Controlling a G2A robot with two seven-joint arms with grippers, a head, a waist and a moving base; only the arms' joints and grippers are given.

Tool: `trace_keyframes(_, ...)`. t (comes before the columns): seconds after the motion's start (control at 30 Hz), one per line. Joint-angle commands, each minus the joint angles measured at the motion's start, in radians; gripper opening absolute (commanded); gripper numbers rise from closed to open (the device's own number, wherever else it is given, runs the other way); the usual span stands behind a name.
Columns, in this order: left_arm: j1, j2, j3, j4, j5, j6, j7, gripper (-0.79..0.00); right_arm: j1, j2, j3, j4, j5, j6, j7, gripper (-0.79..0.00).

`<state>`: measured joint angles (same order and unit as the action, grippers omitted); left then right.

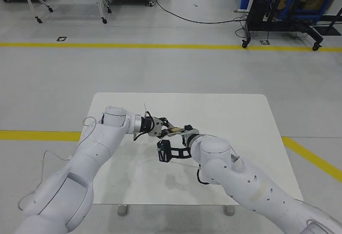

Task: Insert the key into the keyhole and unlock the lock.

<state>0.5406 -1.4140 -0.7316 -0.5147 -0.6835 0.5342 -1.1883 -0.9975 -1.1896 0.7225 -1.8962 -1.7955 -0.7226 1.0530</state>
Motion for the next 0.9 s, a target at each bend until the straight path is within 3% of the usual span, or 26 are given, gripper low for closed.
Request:
trace_keyframes(0.0,0.0,-0.001,0.0,0.001,0.003,0.002,-0.001,-0.785,0.002,-0.004,-0.002,0.004,-0.001,0.001,0.009,-0.785)
trace_keyframes(0.77,-0.001,-0.008,-0.004,0.008,0.037,0.01,-0.024,-0.785,0.023,-0.053,-0.061,0.048,-0.038,0.01,0.054,-0.785)
trace_keyframes(0.8,-0.001,-0.008,-0.004,0.009,0.036,0.011,-0.027,-0.785,0.022,-0.055,-0.057,0.047,-0.03,0.01,0.052,-0.73)
trace_keyframes(0.87,-0.001,-0.009,-0.011,0.012,0.024,0.013,-0.041,-0.785,0.021,-0.056,-0.049,0.048,-0.023,0.007,0.052,-0.2)
